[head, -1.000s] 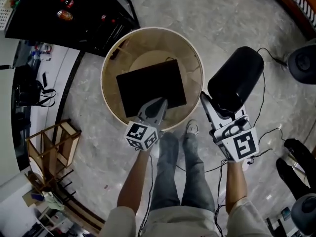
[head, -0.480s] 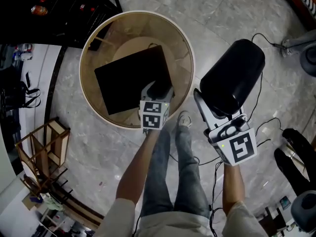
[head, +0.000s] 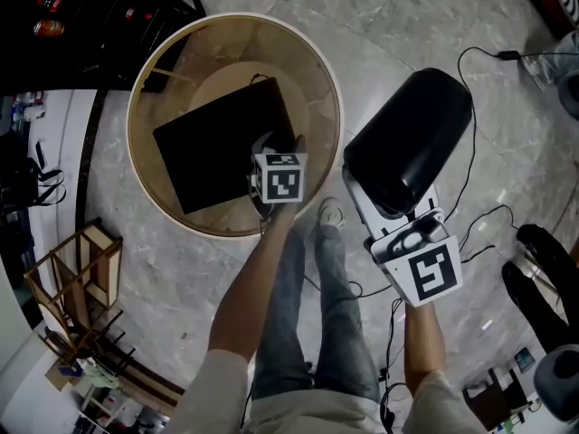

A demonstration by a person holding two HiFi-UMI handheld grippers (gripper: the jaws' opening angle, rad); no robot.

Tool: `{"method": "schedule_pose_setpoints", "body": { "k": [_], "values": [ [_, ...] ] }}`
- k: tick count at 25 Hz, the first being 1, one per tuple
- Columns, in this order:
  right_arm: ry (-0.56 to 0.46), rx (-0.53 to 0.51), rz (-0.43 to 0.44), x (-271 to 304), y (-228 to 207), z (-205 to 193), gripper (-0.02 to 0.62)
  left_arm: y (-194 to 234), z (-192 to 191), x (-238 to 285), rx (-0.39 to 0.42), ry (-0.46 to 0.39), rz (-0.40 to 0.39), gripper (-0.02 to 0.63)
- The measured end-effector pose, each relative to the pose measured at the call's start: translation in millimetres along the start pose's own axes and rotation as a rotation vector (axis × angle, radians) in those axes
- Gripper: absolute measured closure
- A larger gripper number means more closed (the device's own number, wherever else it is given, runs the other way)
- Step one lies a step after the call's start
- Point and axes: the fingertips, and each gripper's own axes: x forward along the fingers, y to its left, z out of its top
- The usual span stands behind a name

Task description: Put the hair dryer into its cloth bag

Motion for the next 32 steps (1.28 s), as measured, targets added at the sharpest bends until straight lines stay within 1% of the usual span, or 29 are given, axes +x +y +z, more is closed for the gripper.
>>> {"method": "schedule_pose_setpoints", "body": {
  "k": [1, 3, 9, 14, 16, 19, 21, 23, 25, 27, 29, 32],
  "values": [
    [0.001, 0.004, -0.001, 0, -1, -2, 0.414, 1, -1, 2, -0.008, 0.004, 0.000, 0.359],
    [0.004, 0.008, -0.002, 0, -4, -4, 0.414, 3, -1, 4, -0.016, -0.007, 0.001, 0.399],
    [0.003, 0.028, -0.014, 3, -9, -7, 0.414, 7, -4, -2, -0.044, -0.033, -0.027, 0.468],
    [0.019, 0.029, -0.012, 7, -10, -13, 0.414, 3, -8, -6, -0.077, -0.037, -0.075, 0.474],
    [0.019, 0.034, -0.011, 8, -10, -15, 0.414, -4, -14, -11, -0.047, -0.032, -0.094, 0.474],
    [0.017, 0.038, -0.007, 9, -7, -14, 0.414, -12, -34, -20, 0.040, 0.005, -0.113, 0.474],
    [0.016, 0.039, -0.004, 10, -5, -13, 0.414, -14, -49, -26, 0.056, 0.022, -0.125, 0.494],
    [0.017, 0.039, 0.002, 11, -3, -14, 0.414, -15, -60, -31, 0.052, 0.026, -0.133, 0.497],
    [0.019, 0.037, 0.006, 12, -2, -15, 0.414, -15, -67, -38, 0.033, 0.013, -0.138, 0.504],
    [0.021, 0.036, 0.009, 12, 1, -16, 0.414, -15, -69, -45, 0.014, -0.010, -0.145, 0.532],
    [0.024, 0.037, 0.012, 11, 3, -18, 0.414, -15, -69, -50, 0.004, -0.024, -0.156, 0.532],
    [0.023, 0.043, 0.018, 11, 6, -19, 0.414, -11, -71, -51, -0.011, -0.028, -0.156, 0.560]
  ]
}}
